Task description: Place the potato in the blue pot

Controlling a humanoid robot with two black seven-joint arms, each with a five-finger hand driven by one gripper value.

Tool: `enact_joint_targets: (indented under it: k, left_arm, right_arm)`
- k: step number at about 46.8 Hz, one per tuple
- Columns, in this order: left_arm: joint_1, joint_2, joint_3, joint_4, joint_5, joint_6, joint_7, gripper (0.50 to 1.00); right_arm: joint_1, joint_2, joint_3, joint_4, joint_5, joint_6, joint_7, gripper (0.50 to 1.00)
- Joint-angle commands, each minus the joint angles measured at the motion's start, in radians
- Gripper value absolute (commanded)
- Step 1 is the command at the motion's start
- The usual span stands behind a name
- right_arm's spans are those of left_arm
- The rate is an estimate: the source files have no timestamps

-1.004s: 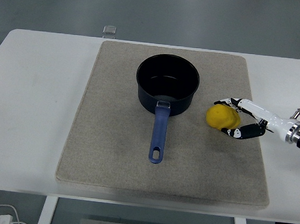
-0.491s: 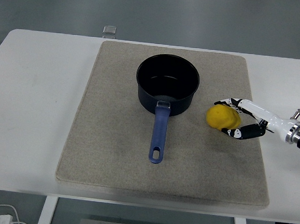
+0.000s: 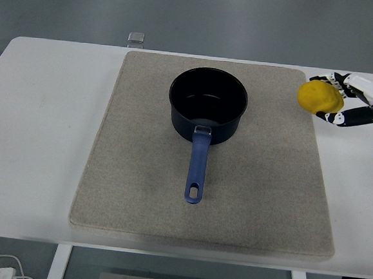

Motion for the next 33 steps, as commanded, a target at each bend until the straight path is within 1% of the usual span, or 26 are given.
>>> enact_joint_targets:
  k: [1,6,12,21,24,29,33]
  left_arm:
    - [-0.001,0.0,0.0,0.0,0.0,0.0,0.001,1.0]
    - [0.0,0.0,0.0,0.0,0.0,0.0,-0.001,1.0]
    - [0.0,0.0,0.0,0.0,0.002,0.0,-0.001,1.0]
    - [0.0,0.0,0.0,0.0,0.002,0.0,-0.001,1.0]
    - [0.0,0.0,0.0,0.0,0.002,0.0,-0.001,1.0]
    - [0.0,0.0,0.0,0.0,0.0,0.0,-0.001,1.0]
    - [0.0,0.0,0.0,0.0,0.0,0.0,-0.001,1.0]
  right_arm:
    - [0.04,-0.03,0.002,-0.033,0.005,0.043,0.003,0.5]
    - [0.072,-0.042,0.002,-0.041,0.008,0.066,0.003,0.5]
    - [0.088,-0.039,0.004,-0.041,0.008,0.066,0.0,0.5]
    - [0.138,-0.01,0.001,-0.038,0.008,0.06,-0.011,0.5]
    - [0.17,0.03,0.001,-0.038,0.009,0.063,-0.025,0.5]
    - [0.221,0.128,-0.007,-0.041,0.008,0.063,-0.077,0.5]
    - [0.253,0.206,-0.015,-0.042,0.006,0.055,-0.1,0.5]
